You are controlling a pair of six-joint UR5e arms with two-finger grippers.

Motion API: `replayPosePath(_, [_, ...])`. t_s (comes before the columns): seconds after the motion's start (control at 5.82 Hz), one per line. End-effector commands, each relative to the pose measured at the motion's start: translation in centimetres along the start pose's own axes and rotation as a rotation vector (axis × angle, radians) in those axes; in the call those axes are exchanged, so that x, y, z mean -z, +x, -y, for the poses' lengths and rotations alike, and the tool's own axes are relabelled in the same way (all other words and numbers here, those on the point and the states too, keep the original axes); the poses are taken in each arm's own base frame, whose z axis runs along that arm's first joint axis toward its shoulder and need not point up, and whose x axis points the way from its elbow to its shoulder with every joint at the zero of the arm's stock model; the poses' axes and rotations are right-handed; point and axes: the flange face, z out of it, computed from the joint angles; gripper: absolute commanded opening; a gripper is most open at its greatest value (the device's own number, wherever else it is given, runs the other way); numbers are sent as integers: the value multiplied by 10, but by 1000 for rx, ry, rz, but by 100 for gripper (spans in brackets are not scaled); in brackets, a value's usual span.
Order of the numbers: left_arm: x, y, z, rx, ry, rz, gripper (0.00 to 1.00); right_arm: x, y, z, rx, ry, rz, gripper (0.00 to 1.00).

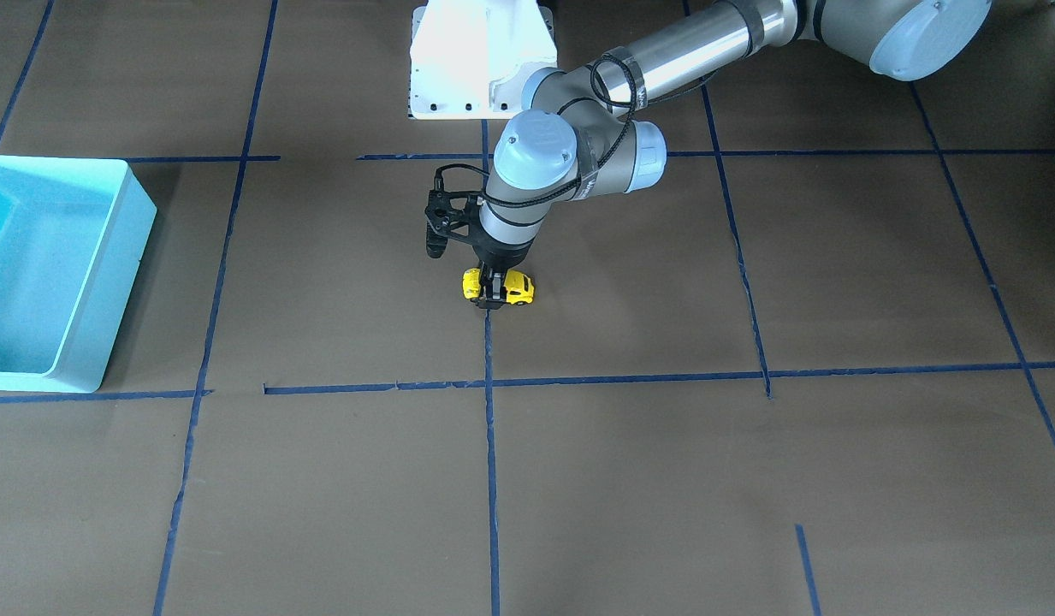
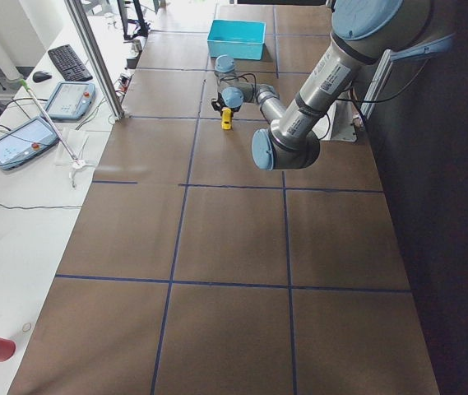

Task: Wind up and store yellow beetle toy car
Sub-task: 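Drag the pressed car backward along the table with the left gripper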

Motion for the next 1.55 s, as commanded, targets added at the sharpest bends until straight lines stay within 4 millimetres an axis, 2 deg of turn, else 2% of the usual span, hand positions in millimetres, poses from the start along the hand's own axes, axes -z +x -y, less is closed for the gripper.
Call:
replayPosePath(0.0, [0,-3,-13,9,-4,-11,9,-1,1,0,-1,-1,0,100])
replayPosePath(0.52, [-4,1,-27,12,-12,-15,9,-2,2,-1,-5,-3,0,100])
replayPosePath(1.38, [3,0,-55,23,-17,-6,9,-2,2,-1,-6,-4,0,100])
